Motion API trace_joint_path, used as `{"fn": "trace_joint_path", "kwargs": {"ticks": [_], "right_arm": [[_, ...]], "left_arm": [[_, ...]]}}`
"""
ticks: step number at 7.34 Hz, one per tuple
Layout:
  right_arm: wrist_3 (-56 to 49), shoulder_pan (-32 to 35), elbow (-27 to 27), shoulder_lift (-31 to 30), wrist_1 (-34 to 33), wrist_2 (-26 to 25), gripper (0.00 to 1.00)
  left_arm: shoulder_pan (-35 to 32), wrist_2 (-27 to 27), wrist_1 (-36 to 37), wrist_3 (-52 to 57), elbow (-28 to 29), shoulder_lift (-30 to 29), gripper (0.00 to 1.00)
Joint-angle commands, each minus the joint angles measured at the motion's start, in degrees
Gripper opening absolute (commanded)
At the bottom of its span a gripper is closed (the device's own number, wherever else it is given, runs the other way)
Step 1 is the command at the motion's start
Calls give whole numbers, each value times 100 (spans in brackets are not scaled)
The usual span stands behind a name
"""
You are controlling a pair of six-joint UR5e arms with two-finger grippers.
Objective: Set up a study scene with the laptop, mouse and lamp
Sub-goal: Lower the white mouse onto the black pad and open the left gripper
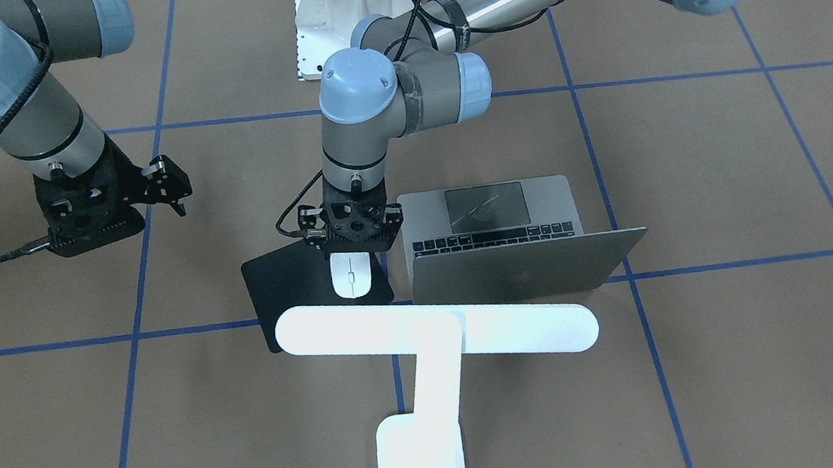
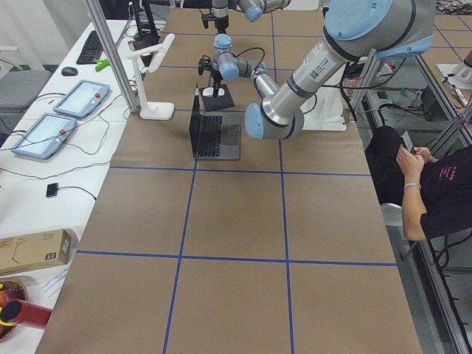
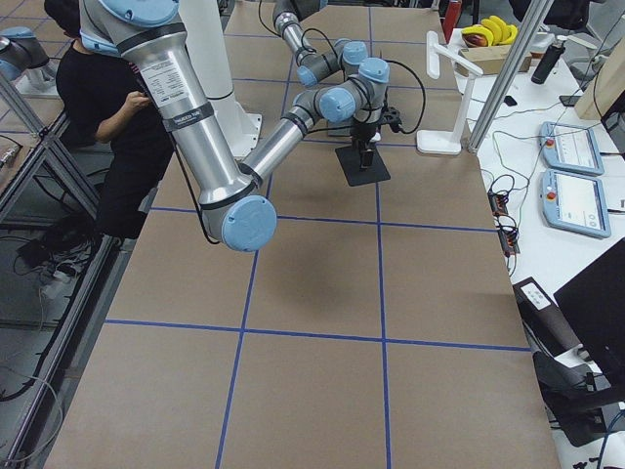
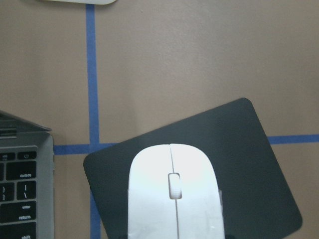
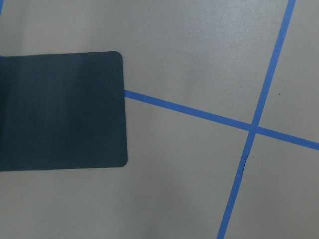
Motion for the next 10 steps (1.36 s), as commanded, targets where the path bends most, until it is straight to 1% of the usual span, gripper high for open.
{"fn": "trace_joint_path", "kwargs": {"ticks": [1,3,4,6,8,9,10], "right_arm": [[0,0,2,0,0,0,99],[0,0,2,0,0,0,99],[0,0,2,0,0,0,99],[0,0,2,-9,0,0,99],[0,17,2,-9,0,0,99],[0,44,10,-9,0,18,99],[0,131,10,-18,0,18,99]], "left_arm": [[3,-9,-67,-103,127,-29,68],[3,0,-277,-339,355,-133,69],[3,0,-278,-341,356,-134,69],[3,0,-304,-332,356,-134,87],[-5,-9,-313,-280,303,-134,95],[-5,-44,-278,-244,164,-99,98],[-23,-366,-235,-209,-247,153,99]]}}
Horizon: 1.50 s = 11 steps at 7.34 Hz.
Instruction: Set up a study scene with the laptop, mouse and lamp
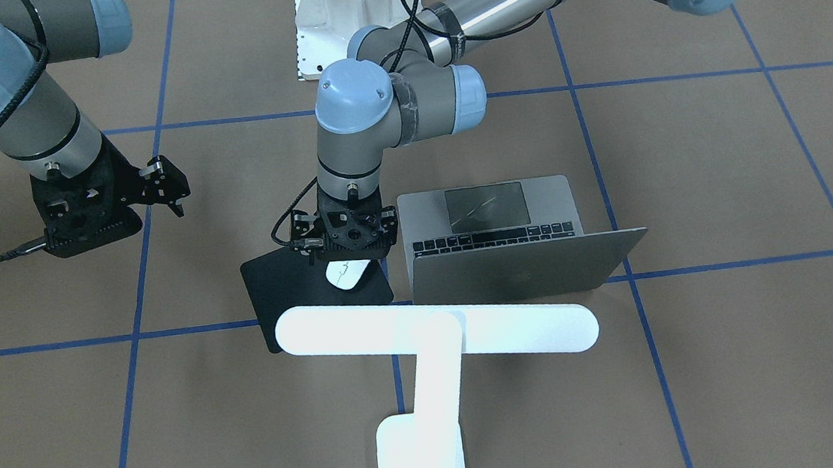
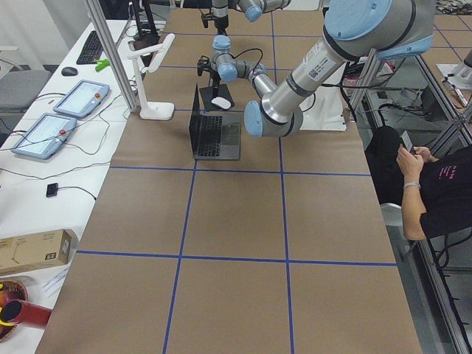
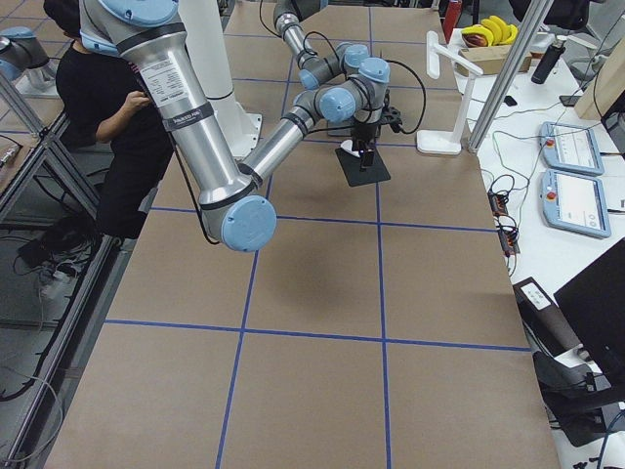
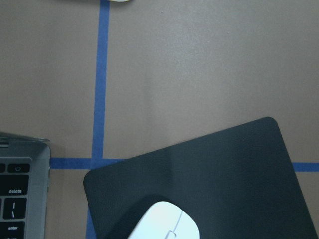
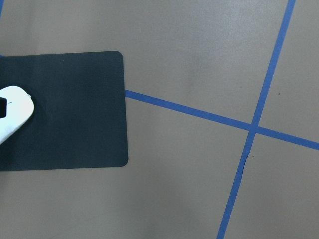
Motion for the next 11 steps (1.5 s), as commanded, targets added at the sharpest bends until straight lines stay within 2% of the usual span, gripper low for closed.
{"fn": "trace_joint_path", "kwargs": {"ticks": [1,3,4,5,6,7,8,9,10,11], "right_arm": [[0,219,12,-59,0,59,99],[0,465,12,-138,0,156,99],[-9,762,3,-295,0,348,99],[-461,1287,-32,-557,-17,637,99],[-1075,1789,-58,-847,-78,814,99],[-1194,2194,-58,-1137,-62,859,99],[-1334,2511,-67,-1358,-61,859,99],[-1910,2793,-241,-1525,-53,859,99],[-2481,3031,-521,-1623,-35,842,99],[-2522,3172,-646,-1754,-9,833,99]], "left_arm": [[-48,-623,158,54,-1245,785,99],[-118,-940,1427,578,-2715,1430,99],[-267,-995,1973,956,-3540,1815,99],[-538,-1004,2492,1630,-4366,2332,99],[-906,-1257,2889,2289,-4766,2642,99],[-1388,-1598,2928,3000,-5074,3246,99],[-1976,-1967,2928,3886,-5199,3808,99],[-2652,-2423,2954,4826,-5114,4223,99],[-3372,-2759,2946,5688,-4791,4506,99],[-4015,-3171,2920,6602,-4170,4656,99]]}}
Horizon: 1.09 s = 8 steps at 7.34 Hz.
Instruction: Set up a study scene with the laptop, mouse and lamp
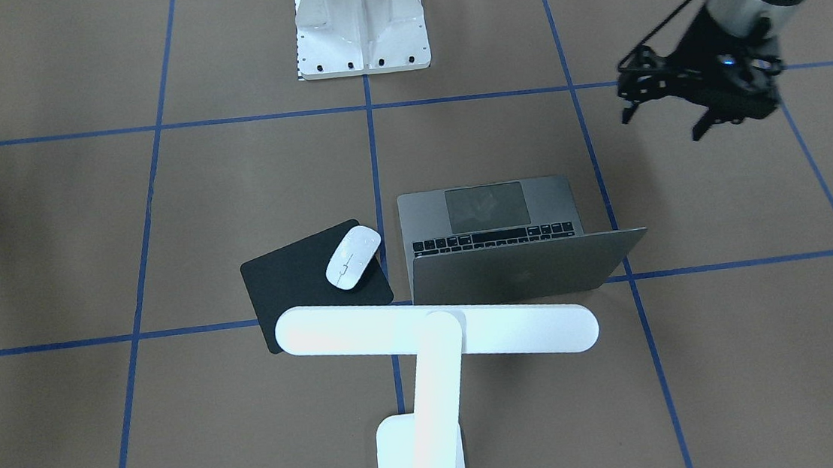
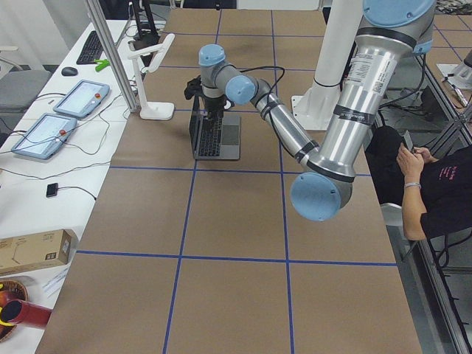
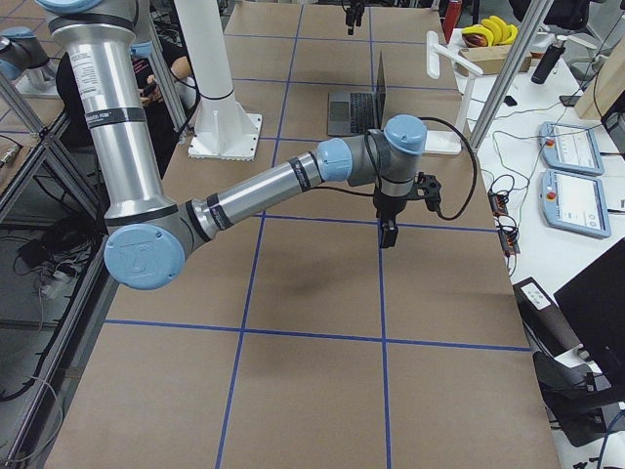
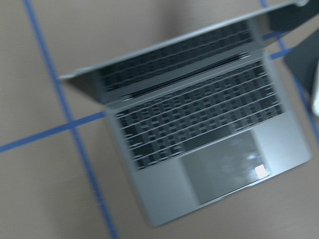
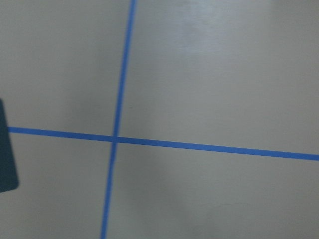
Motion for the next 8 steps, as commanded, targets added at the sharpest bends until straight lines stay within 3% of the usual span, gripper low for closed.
{"fn": "trace_joint_path", "kwargs": {"ticks": [1,2,4,5,8], "right_arm": [[-307,311,-206,-277,28,-2,99],[-289,311,-180,-322,28,-2,99],[-280,311,-144,-340,28,-2,99],[-280,311,-135,-340,28,15,99],[-280,311,-135,-462,37,24,99]], "left_arm": [[-1385,-617,-16,2026,1391,301,100],[-1800,-592,-34,2687,2147,266,100],[-2242,-583,-209,3507,2987,379,100],[-2330,-618,-314,3538,2973,711,100],[-2331,-610,-421,3485,2990,925,100]]}}
